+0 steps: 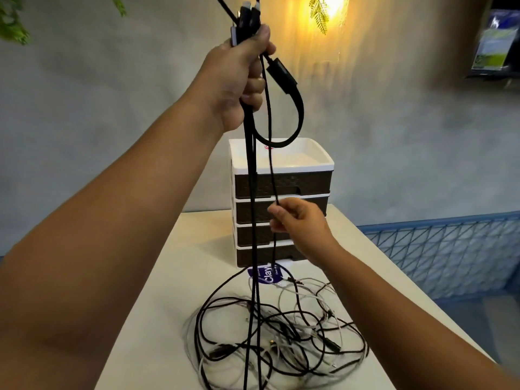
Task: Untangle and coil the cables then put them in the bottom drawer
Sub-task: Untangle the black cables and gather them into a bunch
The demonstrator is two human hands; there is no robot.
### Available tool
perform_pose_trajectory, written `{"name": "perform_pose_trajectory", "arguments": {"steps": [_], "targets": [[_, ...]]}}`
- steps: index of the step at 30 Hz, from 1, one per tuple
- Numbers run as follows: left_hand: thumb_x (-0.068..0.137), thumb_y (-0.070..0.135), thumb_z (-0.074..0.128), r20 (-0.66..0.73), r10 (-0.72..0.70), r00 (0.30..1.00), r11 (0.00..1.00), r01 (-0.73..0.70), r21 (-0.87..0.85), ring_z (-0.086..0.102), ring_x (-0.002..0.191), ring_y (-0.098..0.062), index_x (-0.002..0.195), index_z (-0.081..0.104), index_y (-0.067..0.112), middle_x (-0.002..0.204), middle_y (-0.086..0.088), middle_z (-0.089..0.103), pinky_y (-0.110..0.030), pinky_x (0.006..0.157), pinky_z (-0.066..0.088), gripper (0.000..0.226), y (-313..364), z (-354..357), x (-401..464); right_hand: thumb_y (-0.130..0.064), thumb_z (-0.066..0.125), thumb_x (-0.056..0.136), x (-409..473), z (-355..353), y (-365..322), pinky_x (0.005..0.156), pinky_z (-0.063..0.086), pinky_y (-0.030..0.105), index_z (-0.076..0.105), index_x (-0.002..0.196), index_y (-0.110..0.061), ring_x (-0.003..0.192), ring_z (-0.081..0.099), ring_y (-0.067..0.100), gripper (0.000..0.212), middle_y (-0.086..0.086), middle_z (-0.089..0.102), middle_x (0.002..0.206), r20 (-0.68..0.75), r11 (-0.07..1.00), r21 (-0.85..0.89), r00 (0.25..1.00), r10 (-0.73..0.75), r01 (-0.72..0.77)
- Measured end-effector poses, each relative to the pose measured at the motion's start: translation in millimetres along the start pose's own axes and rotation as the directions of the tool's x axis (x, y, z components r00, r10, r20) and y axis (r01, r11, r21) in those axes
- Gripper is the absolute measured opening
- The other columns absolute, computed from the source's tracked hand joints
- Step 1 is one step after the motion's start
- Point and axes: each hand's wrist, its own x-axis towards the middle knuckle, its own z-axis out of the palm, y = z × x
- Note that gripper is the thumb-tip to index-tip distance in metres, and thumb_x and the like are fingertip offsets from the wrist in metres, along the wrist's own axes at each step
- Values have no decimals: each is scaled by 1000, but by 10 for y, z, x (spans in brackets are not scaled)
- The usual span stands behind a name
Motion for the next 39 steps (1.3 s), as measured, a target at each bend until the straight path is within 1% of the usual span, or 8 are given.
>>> {"name": "perform_pose_trajectory", "arguments": {"steps": [6, 10, 16, 21, 25, 32, 35, 39], "targets": [[99, 33, 56, -110, -76, 991, 997, 76, -5, 16, 43, -6, 84, 53, 15, 48, 9, 25, -18, 38, 18, 23, -37, 129, -112, -12, 53, 99, 129, -296, -102, 87, 59, 39, 66, 105, -2, 93, 70, 31, 17, 15, 68, 90, -94, 904, 428, 994, 60, -14], [100, 33, 55, -136, -123, 983, 992, 118, -47, 16, 40, -4, 83, 52, 16, 47, 10, 24, -17, 37, 17, 24, -96, 305, -250, -13, 52, 100, -59, -543, -186, 79, 60, 35, 65, 105, -2, 82, 71, 26, 18, 15, 68, 89, -29, 845, 535, 999, 41, -19], [99, 34, 55, -74, -187, 980, 982, 185, -32, 16, 38, -3, 82, 53, 18, 46, 11, 22, -15, 34, 18, 24, -69, 677, -668, -10, 52, 99, -667, -1083, -147, 68, 56, 33, 67, 103, -5, 77, 67, 27, 16, 16, 69, 92, 214, 934, 348, 977, -2, -75], [99, 34, 54, 15, -244, 970, 968, 242, 64, 17, 38, -2, 83, 55, 17, 47, 11, 22, -15, 34, 16, 23, -6, 1098, -1185, -17, 65, 92, -1125, -1708, -144, 84, 53, 33, 69, 112, -17, 101, 66, 23, 21, 5, 70, 114, 608, 995, -97, 790, 78, -23], [98, 33, 53, 103, -351, 931, 934, 341, 102, 16, 37, -1, 82, 55, 17, 47, 11, 21, -14, 35, 12, 24, -11, 1436, -1559, -11, 64, 84, -1436, -1921, -335, 81, 49, 29, 68, 115, -18, 98, 59, 21, 33, 11, 65, 122, 686, 993, 112, 719, -110, 45], [84, 35, 59, 243, -598, 764, 800, 555, 227, 16, 35, 0, 81, 56, 15, 46, 12, 22, -13, 37, 9, 20, -382, 1707, -2192, -42, 75, 77, -1552, -2136, -489, 69, 51, 29, 58, 127, -7, 78, 63, 19, 63, 11, 66, 114, 402, 848, 524, 901, -164, -79], [84, 36, 61, 234, -679, 696, 734, 630, 255, 15, 37, -1, 83, 57, 15, 48, 11, 21, -14, 36, 9, 21, -573, 1748, -2405, -36, 52, 92, -1695, -2059, -513, 62, 49, 25, 57, 125, -6, 68, 60, 16, 45, 9, 67, 107, 343, 819, 569, 926, -159, -70], [85, 32, 63, 203, -712, 672, 701, 666, 256, 16, 39, -1, 95, 64, 13, 51, 10, 21, -14, 36, 12, 22, -664, 1727, -2610, -29, 45, 95, -1874, -1977, -503, 55, 40, 24, 60, 95, -6, 56, 50, 15, 28, 6, 61, 74, 227, 811, 585, 962, -149, -13]]}}
